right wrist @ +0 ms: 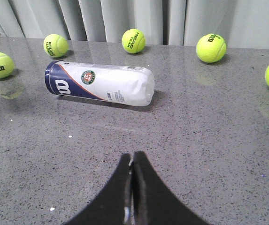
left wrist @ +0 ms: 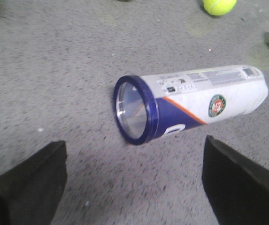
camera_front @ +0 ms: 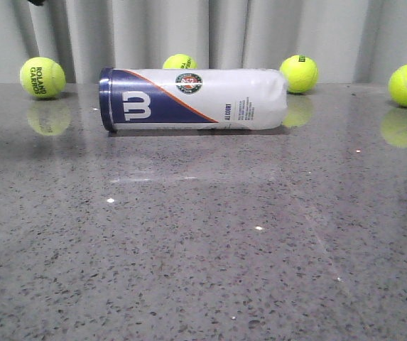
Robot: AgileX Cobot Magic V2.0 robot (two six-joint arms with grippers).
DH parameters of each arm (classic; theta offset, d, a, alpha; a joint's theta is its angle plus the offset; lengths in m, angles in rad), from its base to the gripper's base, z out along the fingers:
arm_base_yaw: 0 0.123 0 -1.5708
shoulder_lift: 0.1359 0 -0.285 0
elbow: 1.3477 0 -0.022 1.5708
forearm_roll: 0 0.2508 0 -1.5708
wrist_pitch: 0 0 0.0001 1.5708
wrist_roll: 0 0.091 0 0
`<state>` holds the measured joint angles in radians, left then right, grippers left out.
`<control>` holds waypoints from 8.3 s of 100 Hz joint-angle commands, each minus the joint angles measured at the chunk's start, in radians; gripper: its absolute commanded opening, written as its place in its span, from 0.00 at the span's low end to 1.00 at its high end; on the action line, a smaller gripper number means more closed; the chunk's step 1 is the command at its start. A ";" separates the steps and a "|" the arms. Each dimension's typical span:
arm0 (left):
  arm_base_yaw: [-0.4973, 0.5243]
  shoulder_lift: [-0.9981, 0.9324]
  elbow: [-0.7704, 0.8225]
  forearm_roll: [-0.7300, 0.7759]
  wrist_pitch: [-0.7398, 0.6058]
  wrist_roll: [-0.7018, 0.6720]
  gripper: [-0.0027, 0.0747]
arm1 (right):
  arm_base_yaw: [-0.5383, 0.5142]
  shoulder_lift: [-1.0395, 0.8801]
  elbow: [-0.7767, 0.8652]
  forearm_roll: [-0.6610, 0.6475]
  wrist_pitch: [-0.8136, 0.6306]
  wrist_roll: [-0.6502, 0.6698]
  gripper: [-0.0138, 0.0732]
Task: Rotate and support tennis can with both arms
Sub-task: 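Move the left gripper to the can's navy end and grasp it, then lift the navy end with the left gripper, tilting the can upward, then lower the can's clear end onto the table, standing it upright, then open the left gripper and release the upright can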
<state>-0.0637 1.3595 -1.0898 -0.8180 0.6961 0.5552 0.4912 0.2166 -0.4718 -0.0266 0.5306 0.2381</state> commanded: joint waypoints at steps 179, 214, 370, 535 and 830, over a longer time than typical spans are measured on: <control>-0.048 0.530 -0.275 -0.689 0.465 0.308 0.57 | -0.007 0.009 -0.024 -0.015 -0.076 -0.005 0.08; -0.048 0.530 -0.275 -0.699 0.475 0.308 0.10 | -0.007 0.009 -0.024 -0.015 -0.076 -0.005 0.08; -0.365 0.241 -0.820 0.531 0.586 -0.306 0.01 | -0.007 0.009 -0.024 -0.015 -0.076 -0.005 0.08; -0.369 0.307 -0.905 0.518 0.582 -0.273 0.52 | -0.007 0.009 -0.024 -0.015 -0.076 -0.005 0.08; -0.182 -0.815 0.469 0.656 -0.224 -0.459 0.01 | -0.007 0.009 -0.024 -0.015 -0.076 -0.005 0.08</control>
<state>-0.2849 0.5900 -0.6649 -0.1402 0.6333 0.1091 0.4912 0.2166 -0.4718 -0.0266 0.5306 0.2381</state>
